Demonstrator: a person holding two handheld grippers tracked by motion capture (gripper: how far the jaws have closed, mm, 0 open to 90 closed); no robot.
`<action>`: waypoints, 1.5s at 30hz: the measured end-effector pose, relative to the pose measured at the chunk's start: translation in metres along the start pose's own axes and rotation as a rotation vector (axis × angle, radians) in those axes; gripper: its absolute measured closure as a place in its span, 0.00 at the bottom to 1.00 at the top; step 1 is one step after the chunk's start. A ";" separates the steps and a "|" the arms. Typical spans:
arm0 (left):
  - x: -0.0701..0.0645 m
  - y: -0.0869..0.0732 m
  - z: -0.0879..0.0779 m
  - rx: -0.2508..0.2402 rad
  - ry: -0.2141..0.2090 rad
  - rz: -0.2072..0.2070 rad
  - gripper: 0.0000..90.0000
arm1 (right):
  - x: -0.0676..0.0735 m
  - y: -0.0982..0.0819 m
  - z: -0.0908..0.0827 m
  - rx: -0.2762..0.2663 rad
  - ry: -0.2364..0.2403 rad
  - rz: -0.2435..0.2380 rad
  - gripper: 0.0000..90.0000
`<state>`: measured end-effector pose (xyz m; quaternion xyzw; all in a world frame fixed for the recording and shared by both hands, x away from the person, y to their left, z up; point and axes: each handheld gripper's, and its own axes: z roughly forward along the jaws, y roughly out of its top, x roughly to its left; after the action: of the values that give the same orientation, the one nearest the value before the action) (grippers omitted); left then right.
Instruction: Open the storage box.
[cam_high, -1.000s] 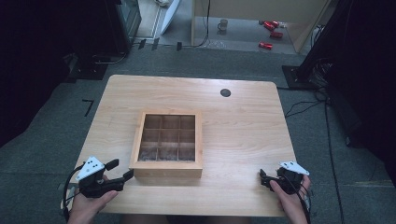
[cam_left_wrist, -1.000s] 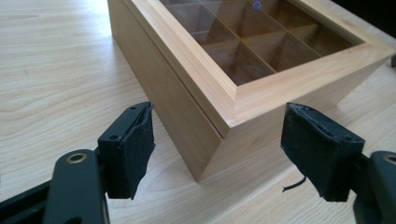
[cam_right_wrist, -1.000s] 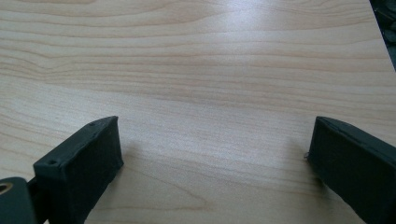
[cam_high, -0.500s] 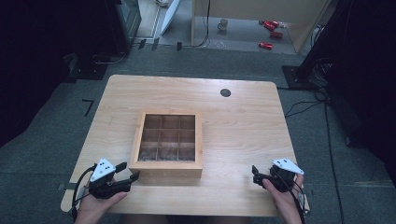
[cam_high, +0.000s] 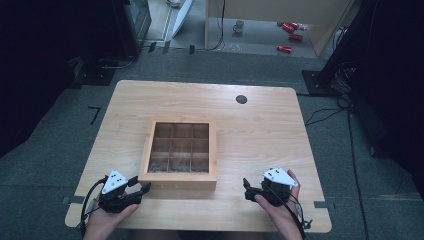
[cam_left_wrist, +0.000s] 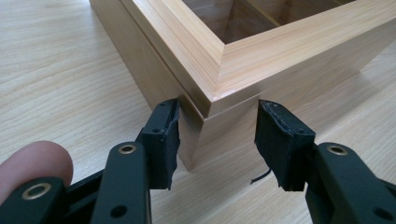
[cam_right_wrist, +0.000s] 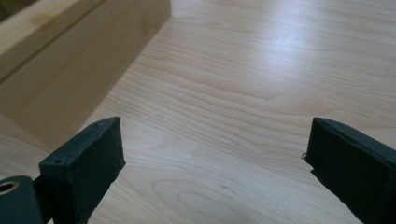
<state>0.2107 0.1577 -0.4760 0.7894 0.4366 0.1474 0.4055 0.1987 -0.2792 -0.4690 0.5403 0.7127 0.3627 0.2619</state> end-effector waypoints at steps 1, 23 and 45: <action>0.000 0.000 0.000 -0.001 -0.003 -0.001 0.56 | 0.003 0.001 0.000 -0.002 0.004 -0.004 0.05; 0.003 0.002 -0.003 -0.006 -0.024 -0.013 0.57 | 0.063 0.018 0.012 -0.026 0.146 -0.063 0.05; 0.004 0.004 -0.005 -0.023 -0.024 -0.017 0.60 | 0.089 0.015 0.023 -0.016 0.253 -0.066 0.06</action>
<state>0.2120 0.1629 -0.4704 0.7826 0.4367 0.1397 0.4211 0.2003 -0.1863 -0.4686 0.4643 0.7546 0.4246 0.1862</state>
